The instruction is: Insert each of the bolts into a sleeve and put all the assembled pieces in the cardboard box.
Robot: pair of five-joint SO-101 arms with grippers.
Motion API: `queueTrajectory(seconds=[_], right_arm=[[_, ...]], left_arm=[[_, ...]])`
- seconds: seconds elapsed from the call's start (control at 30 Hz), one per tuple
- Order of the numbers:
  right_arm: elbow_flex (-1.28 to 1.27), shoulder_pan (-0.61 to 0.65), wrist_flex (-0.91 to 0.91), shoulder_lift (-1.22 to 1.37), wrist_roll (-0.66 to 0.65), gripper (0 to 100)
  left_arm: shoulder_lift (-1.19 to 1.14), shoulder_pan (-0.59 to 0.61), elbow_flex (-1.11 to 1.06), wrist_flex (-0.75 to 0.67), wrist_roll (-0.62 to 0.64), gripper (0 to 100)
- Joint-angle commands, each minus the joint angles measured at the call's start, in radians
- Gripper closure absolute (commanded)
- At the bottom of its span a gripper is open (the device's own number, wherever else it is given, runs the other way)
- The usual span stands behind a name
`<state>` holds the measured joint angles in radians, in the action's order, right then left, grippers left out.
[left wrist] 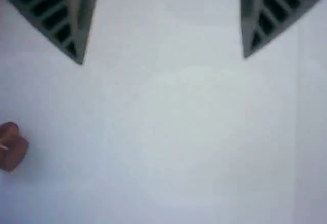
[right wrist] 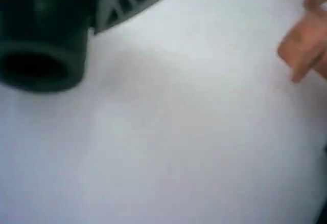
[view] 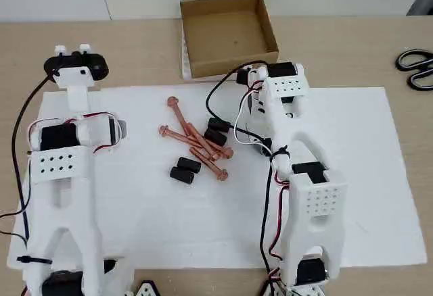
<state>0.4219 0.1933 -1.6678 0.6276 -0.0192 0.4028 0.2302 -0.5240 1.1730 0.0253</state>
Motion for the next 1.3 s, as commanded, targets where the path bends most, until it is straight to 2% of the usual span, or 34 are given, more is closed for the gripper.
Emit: queueTrajectory(seconds=[0.0, 0.1, 0.33, 1.27], right_arm=[[0.023, 0.010, -0.001, -0.007, -0.006, 88.2], [0.025, 0.008, -0.012, -0.008, -0.017, 87.2], [0.025, 0.012, -0.028, -0.008, -0.049, 74.2], [0.066, 0.041, 0.067, 0.010, -0.081, 74.7]], left_arm=[[0.005, -0.008, 0.004, 0.005, 0.006, 81], [0.005, -0.008, 0.004, 0.005, 0.006, 81], [0.005, -0.008, 0.004, 0.003, 0.006, 81], [0.005, -0.008, 0.002, 0.000, 0.006, 81]])
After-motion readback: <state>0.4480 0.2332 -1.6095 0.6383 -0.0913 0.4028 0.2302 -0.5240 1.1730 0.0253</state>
